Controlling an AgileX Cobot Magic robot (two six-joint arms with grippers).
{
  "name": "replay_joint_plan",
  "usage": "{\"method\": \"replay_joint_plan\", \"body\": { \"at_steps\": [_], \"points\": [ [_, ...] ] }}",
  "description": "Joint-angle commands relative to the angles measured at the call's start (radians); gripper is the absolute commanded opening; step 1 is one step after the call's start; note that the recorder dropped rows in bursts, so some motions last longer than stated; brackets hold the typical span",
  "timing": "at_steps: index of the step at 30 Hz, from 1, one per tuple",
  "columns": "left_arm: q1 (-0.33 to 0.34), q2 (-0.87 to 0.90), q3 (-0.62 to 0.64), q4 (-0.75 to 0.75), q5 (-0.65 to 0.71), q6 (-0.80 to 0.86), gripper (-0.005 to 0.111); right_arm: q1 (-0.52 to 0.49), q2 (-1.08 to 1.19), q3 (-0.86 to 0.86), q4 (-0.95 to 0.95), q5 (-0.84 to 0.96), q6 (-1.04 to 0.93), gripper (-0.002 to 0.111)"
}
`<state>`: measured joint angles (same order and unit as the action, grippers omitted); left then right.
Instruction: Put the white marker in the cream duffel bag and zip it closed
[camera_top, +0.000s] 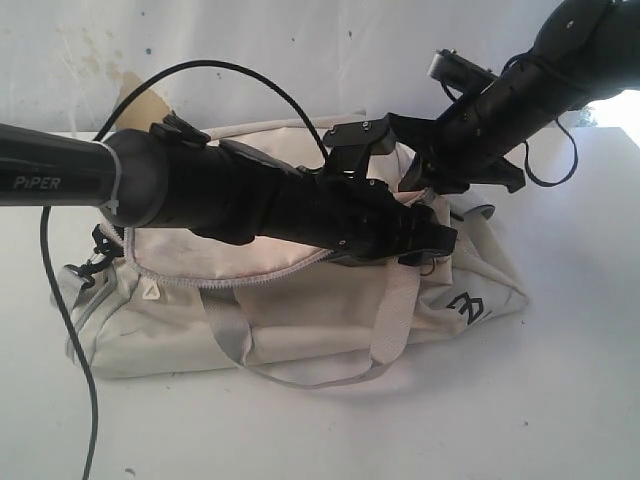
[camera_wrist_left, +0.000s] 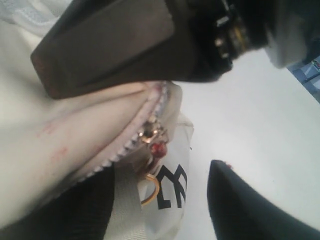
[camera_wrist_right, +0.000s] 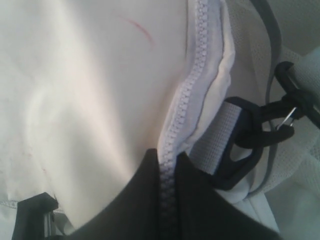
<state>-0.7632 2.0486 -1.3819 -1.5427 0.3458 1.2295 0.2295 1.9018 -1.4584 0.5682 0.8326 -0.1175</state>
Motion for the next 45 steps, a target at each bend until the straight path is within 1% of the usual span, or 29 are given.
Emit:
{"method": "replay_joint_plan", "body": {
  "at_steps": [1,10,13,17,27,31,38,42,45],
  "points": [
    [0.000,0.000,-0.004,-0.017,-0.039,0.004,0.059,-0.002,-0.004,-0.007,0.015,0.021,-0.016,0.000],
    [0.000,-0.008,-0.004,-0.024,-0.034,0.015,0.057,-0.002,-0.002,-0.007,0.015,0.007,0.036,0.000],
    [0.000,-0.018,-0.004,-0.024,-0.004,0.079,0.057,-0.002,-0.002,-0.007,0.015,0.019,0.077,0.000],
    [0.004,-0.027,-0.008,-0.021,0.023,0.166,0.056,-0.002,-0.002,-0.007,0.015,0.005,0.077,0.000],
    [0.017,-0.025,-0.010,-0.024,0.039,0.181,0.056,-0.002,-0.002,-0.007,0.024,-0.024,0.077,0.000],
    [0.017,-0.025,-0.010,-0.053,-0.018,0.188,0.056,-0.002,-0.002,-0.007,0.031,-0.032,0.077,0.000],
    [0.017,-0.032,-0.010,-0.053,0.005,0.281,0.056,-0.008,-0.002,-0.007,0.041,-0.032,0.086,0.000],
    [0.021,-0.076,0.011,-0.039,0.025,0.341,0.056,-0.020,-0.002,-0.007,0.064,-0.028,0.118,0.000],
    [0.024,-0.106,0.045,-0.039,-0.046,0.395,0.056,-0.023,-0.002,-0.007,0.087,-0.030,0.138,0.000]
  ]
}}
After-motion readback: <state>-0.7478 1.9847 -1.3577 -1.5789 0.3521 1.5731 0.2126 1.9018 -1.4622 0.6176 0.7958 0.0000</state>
